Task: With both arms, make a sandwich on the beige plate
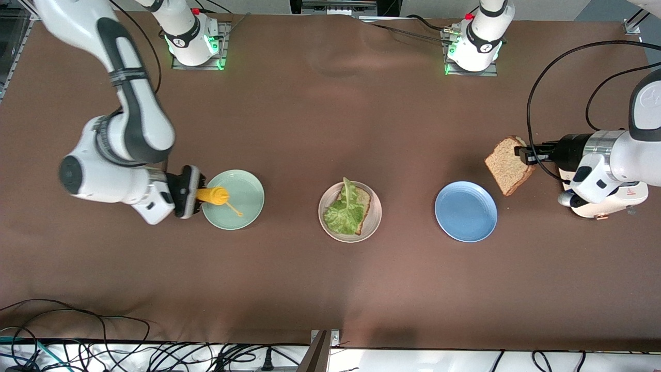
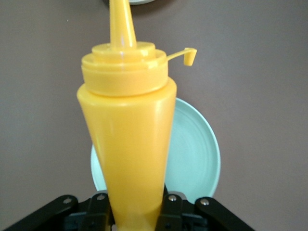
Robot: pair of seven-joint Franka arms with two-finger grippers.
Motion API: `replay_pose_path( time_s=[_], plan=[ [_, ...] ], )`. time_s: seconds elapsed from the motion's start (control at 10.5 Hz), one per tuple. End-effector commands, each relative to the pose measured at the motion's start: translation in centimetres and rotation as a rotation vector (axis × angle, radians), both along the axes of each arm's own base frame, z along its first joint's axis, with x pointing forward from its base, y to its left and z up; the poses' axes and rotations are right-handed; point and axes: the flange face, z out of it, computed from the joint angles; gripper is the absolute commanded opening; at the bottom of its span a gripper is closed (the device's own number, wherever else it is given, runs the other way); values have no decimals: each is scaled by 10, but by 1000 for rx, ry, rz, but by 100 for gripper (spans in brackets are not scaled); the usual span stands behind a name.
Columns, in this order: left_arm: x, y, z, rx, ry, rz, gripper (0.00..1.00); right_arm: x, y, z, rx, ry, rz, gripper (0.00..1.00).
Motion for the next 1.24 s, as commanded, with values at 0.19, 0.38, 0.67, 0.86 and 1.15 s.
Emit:
replay_pose_path(
  time_s=[0.19,0.38,0.67,0.86,1.15],
  plan=[
    [-5,5,6,13,-2,-33,0,-40,117,25,-230,-33,-142,0],
    [-4,7,3,11,2,-34,0,-63,172,21,-345,-79,-171,0],
    [-4,7,1,9,4,-35,0,-107,256,4,-587,-163,-177,0],
    [-4,9,1,9,4,-32,0,-133,311,-22,-800,-287,-122,0],
    [-3,10,0,8,5,-32,0,-143,338,-53,-942,-375,-72,0]
  ],
)
